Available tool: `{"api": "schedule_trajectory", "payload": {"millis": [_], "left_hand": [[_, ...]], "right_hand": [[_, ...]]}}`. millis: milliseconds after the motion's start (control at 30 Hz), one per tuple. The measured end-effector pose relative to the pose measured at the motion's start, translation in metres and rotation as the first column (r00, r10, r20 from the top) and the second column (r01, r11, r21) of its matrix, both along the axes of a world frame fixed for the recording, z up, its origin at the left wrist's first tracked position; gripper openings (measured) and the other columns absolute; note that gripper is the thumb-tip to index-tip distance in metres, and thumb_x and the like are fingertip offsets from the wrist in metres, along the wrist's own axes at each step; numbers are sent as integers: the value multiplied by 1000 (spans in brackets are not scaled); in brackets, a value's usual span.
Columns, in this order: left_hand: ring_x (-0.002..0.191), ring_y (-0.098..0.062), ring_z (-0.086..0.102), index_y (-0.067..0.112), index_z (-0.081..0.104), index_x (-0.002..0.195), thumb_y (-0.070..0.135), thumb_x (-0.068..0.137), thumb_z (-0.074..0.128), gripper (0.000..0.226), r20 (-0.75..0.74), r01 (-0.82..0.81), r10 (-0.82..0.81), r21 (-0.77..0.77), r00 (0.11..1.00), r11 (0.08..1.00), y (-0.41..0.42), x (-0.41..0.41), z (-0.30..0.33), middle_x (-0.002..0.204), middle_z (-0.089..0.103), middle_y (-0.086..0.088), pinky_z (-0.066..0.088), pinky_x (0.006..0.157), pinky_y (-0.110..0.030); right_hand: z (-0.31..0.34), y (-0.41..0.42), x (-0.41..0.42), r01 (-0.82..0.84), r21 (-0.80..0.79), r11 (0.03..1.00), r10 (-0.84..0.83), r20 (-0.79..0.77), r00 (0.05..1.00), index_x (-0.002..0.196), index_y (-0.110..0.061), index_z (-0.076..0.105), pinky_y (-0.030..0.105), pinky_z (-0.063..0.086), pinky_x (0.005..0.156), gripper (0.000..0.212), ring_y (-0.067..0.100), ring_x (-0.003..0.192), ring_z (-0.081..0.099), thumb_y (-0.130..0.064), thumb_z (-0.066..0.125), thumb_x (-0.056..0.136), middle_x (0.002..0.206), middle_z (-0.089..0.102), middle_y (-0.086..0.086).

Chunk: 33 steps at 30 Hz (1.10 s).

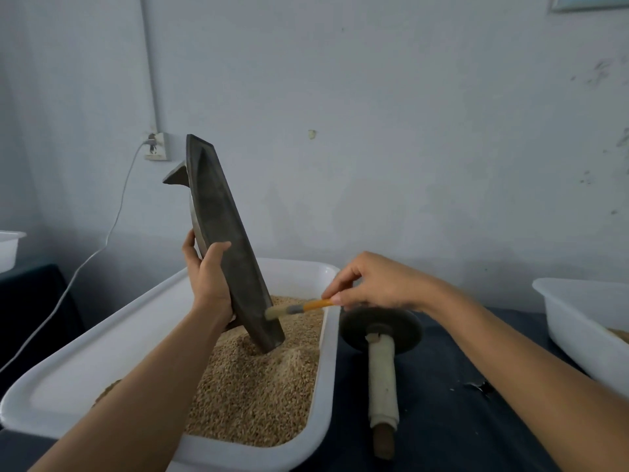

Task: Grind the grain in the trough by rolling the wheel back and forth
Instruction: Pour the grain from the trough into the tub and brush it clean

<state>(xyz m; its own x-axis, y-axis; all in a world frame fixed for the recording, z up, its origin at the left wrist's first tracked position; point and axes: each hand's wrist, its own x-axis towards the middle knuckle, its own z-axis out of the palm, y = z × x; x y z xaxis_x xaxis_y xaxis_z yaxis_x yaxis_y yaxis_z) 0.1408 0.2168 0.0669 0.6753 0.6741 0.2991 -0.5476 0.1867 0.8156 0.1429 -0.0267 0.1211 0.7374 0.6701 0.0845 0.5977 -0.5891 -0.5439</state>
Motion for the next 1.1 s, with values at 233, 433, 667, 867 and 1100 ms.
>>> {"api": "schedule_trajectory", "payload": {"millis": [233,433,667,867,1100], "left_hand": [[98,-15,54,30,34,139,17,90,56,55,4,-2,2,80,1000,997,-3,-1,0,116,51,3,50,80,-35],[95,-17,55,28,34,139,15,90,55,54,10,17,-18,65,1000,998,-4,1,0,107,54,6,51,79,-38],[101,-21,54,28,34,139,17,90,55,54,2,48,-48,42,999,998,-3,1,-1,122,51,-3,51,82,-40],[96,-21,56,28,35,138,26,92,54,50,-13,104,-103,80,995,991,-8,0,-3,113,54,-4,50,70,-33],[108,-24,54,27,35,138,25,91,57,52,-9,98,-98,109,995,989,-8,2,-3,124,52,-5,52,82,-42]], "right_hand": [[11,0,-4,-23,-101,995,18,-50,999,103,-15,75,16,38,53,16,7,60,51,-16,67,90,71,67,-3],[1,14,-9,-53,-27,998,54,56,997,108,-15,74,34,50,74,19,27,77,60,-17,63,92,85,71,4],[18,20,-4,-46,9,999,45,130,991,107,-16,72,13,36,51,18,5,55,45,-20,63,92,72,64,-4],[15,68,6,-45,209,977,-12,263,965,114,-8,70,12,40,59,24,5,65,55,-19,60,94,79,63,-2],[21,66,13,-125,-120,985,119,-59,991,107,-7,71,19,32,43,19,7,47,40,-14,62,92,72,62,4]]}}
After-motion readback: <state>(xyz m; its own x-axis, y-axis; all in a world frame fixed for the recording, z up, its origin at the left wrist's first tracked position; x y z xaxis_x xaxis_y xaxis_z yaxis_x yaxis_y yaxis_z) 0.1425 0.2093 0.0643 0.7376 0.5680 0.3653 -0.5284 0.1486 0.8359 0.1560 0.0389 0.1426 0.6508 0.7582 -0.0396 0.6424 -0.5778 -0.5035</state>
